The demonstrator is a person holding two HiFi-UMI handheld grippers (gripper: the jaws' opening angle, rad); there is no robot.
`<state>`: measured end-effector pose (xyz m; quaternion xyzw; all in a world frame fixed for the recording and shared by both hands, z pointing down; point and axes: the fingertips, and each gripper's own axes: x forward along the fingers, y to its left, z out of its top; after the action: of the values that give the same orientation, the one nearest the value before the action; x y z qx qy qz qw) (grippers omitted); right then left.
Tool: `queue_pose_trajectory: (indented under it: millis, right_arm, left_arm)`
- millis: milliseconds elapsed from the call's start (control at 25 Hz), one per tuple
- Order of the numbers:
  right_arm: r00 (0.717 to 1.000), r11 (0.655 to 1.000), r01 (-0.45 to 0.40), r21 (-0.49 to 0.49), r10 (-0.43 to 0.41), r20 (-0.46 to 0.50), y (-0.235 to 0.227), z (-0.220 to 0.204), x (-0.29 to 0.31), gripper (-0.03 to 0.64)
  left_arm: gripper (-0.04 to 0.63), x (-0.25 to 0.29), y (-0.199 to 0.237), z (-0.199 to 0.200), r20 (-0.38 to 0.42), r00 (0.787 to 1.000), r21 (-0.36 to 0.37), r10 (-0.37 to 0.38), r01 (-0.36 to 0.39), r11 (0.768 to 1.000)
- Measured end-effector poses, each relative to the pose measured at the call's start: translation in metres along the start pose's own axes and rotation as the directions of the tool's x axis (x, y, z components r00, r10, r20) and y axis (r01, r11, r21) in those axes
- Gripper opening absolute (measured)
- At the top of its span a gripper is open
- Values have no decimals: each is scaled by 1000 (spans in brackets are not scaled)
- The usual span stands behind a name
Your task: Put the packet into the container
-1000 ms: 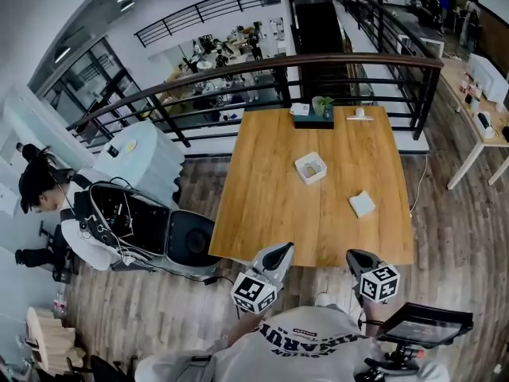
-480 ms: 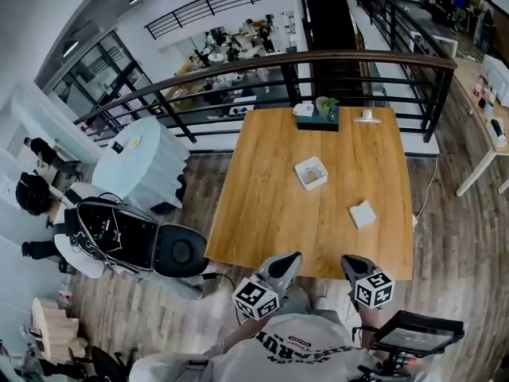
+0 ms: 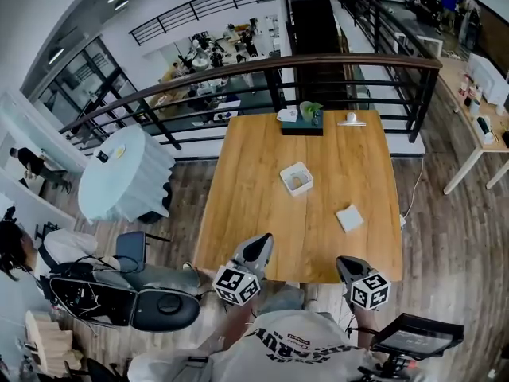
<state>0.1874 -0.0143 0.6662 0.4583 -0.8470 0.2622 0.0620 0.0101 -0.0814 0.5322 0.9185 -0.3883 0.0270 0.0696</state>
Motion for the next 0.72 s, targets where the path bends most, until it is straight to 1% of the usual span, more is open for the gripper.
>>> queue_pose_trajectory:
  millis: [160, 240, 360, 440, 560, 720]
  right_arm:
    - [1000, 1000, 28, -13, -28, 3, -10, 8, 3, 8]
    - [999, 999, 31, -17, -31, 9, -9, 14, 10, 8]
    - [1000, 999, 27, -30, -27, 13, -3, 26, 24, 8]
    - [1000, 999, 21, -37, -21, 8, 3, 36, 36, 8]
    - [1000, 998, 12, -54, -12, -5, 12, 53, 56, 8]
    - [1000, 996, 11, -87, -12, -6, 21, 86, 80, 8]
  left_arm:
    - [5, 10, 2, 6, 27, 999, 6, -18, 17, 1000]
    - [5, 12, 7, 1, 15, 1000, 26, -22, 21, 999]
    - [3, 13, 27, -1, -1, 1000, 45, -17, 17, 999]
    - [5, 14, 46, 4, 4, 1000, 38, -8, 7, 999]
    - [3, 19, 72, 16, 33, 999, 17, 6, -6, 1000]
    - [5, 31, 89, 26, 55, 998, -20, -11, 12, 1000]
